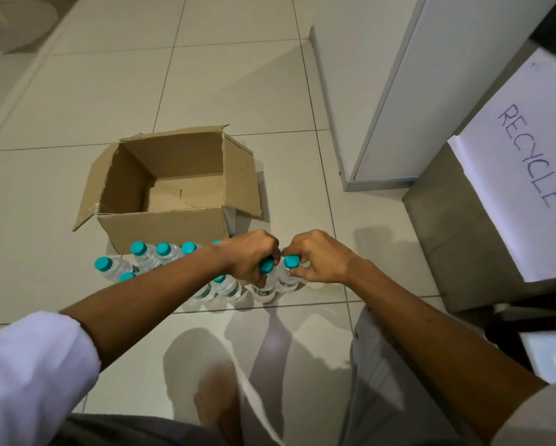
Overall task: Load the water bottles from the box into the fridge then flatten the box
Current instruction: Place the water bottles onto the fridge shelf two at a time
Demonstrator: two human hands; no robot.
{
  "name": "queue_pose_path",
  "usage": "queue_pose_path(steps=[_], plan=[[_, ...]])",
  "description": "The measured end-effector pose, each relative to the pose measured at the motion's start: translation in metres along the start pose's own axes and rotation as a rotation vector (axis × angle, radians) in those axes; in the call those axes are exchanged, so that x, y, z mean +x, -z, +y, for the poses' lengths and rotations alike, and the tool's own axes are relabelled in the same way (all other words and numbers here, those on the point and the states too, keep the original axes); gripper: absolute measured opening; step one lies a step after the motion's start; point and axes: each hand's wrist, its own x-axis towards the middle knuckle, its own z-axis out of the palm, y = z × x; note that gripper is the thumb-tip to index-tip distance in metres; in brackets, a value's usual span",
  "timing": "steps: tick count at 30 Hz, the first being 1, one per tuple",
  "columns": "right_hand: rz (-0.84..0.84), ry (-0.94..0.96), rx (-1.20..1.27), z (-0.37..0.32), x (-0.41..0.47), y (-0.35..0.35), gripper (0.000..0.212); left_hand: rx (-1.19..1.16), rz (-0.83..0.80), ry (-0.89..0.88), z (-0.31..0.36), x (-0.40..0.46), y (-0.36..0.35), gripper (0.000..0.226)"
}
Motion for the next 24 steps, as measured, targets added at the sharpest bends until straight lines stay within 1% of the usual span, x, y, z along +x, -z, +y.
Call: queue_pose_path(steps=[4,7,10,13,16,19,24], plan=[[0.09,-0.01,0.034,0.004,-0.021,0.034,0.028,-0.028,0.027,-0.057,0.019,0.007,0.039,0.038],[0.187,-0.052,0.089,0.012,-0.042,0.064,0.032,-0.027,0.055,-0.114,0.039,0.017,0.078,0.038],[0.278,-0.121,0.099,0.018,-0.072,0.099,0.037,-0.025,0.056,-0.171,0.066,0.032,0.121,0.038],[0.406,-0.2,0.114,0.021,-0.112,0.137,0.034,-0.042,0.065,-0.245,0.098,0.05,0.164,0.037],[0.515,-0.307,0.139,0.018,-0.159,0.171,0.037,-0.061,0.072,-0.362,0.139,0.066,0.203,0.035],[0.626,-0.406,0.103,0.008,-0.208,0.201,0.031,-0.088,0.087,-0.5,0.184,0.081,0.235,0.033],[0.708,-0.586,-0.013,-0.016,-0.288,0.235,0.03,-0.092,0.012,-0.778,0.266,0.102,0.267,0.029]])
